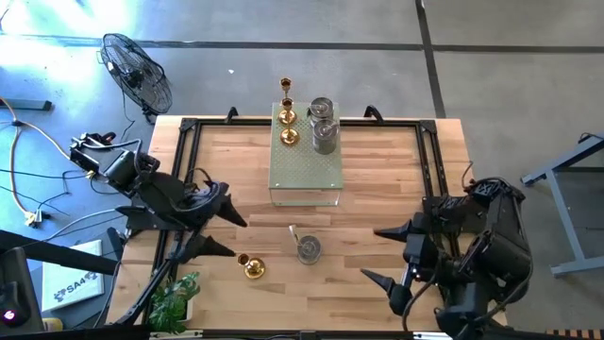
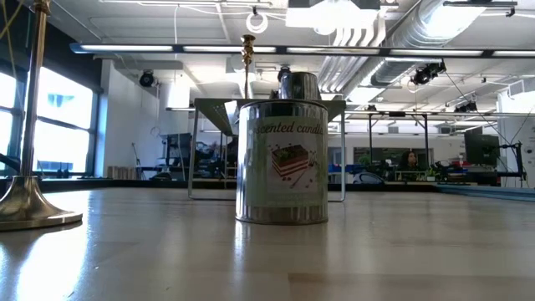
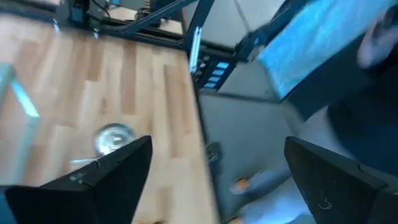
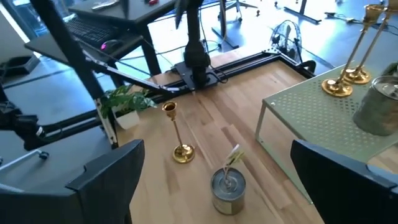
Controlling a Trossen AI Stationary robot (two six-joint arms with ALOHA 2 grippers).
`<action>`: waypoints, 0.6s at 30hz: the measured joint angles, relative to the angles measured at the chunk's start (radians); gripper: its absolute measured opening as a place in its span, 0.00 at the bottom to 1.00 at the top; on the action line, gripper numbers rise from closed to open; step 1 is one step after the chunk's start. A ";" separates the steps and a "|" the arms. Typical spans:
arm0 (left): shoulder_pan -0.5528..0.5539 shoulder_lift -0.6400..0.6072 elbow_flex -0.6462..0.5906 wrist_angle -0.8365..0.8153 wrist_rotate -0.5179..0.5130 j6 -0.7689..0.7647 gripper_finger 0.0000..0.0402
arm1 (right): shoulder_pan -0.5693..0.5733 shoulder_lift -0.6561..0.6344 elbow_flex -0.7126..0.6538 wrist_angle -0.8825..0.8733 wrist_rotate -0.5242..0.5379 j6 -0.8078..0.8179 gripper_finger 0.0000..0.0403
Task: Pick & Place candle stick holders
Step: Put the gold candle holder on the shelf aligned with the other gold candle holder
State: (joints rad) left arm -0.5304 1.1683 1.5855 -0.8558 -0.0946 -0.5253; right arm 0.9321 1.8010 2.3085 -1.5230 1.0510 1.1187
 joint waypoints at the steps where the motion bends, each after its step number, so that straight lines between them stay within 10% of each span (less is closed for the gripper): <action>1: 0.000 0.002 0.000 0.016 0.002 -0.035 0.89 | -0.007 0.000 0.000 0.002 0.000 0.000 0.99; 18: 0.000 0.022 -0.001 0.087 0.085 -0.100 0.89 | -0.141 0.002 0.000 0.034 -0.008 0.008 0.99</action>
State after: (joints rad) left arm -0.5301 1.1901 1.5848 -0.7687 -0.0100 -0.6252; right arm 0.7911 1.8030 2.3085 -1.4887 1.0427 1.1267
